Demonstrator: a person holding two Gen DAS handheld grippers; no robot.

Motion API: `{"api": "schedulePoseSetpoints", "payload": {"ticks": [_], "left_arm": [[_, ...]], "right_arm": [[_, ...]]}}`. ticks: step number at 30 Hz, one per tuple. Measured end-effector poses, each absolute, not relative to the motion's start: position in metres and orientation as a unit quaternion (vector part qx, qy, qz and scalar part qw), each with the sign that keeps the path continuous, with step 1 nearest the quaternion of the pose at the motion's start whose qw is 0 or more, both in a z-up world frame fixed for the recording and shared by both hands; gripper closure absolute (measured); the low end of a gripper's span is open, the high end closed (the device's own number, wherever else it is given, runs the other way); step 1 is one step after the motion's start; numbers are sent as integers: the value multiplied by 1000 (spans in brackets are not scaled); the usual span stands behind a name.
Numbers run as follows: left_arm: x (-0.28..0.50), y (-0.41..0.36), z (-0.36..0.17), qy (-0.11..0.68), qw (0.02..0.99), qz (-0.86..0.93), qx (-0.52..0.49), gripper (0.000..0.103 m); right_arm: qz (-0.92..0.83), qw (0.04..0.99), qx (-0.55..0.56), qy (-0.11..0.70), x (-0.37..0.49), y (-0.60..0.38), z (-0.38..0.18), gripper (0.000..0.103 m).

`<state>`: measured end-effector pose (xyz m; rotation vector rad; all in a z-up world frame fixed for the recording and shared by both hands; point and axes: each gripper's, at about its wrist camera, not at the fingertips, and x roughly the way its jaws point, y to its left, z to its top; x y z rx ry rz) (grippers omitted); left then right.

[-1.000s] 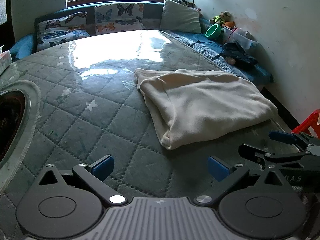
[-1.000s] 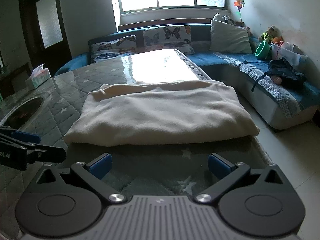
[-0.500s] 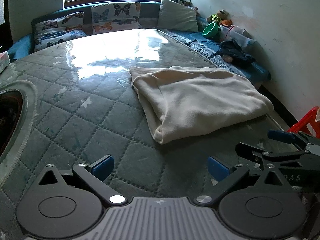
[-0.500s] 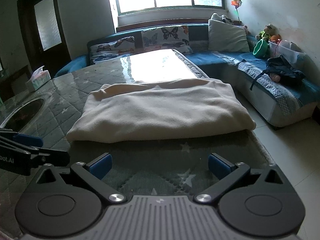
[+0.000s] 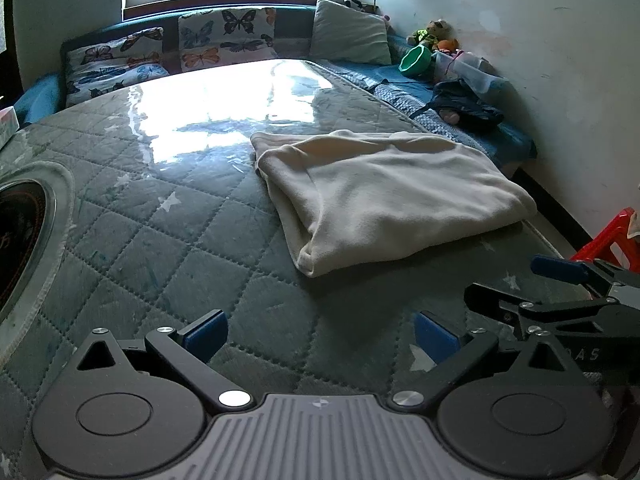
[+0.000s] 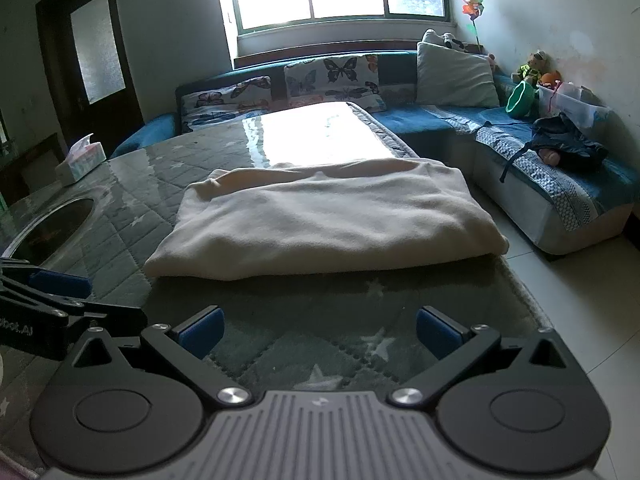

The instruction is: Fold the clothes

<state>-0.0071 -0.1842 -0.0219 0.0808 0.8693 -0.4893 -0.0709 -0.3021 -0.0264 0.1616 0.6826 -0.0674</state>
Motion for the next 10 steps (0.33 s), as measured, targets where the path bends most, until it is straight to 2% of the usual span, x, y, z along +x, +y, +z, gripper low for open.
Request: {"api": "schedulePoseSetpoints", "payload": {"ticks": [10], "left_arm": [[-9, -184, -21, 413, 879, -234, 43, 2]], "right_arm": [[-35, 939, 78, 333, -74, -301, -25, 0]]}}
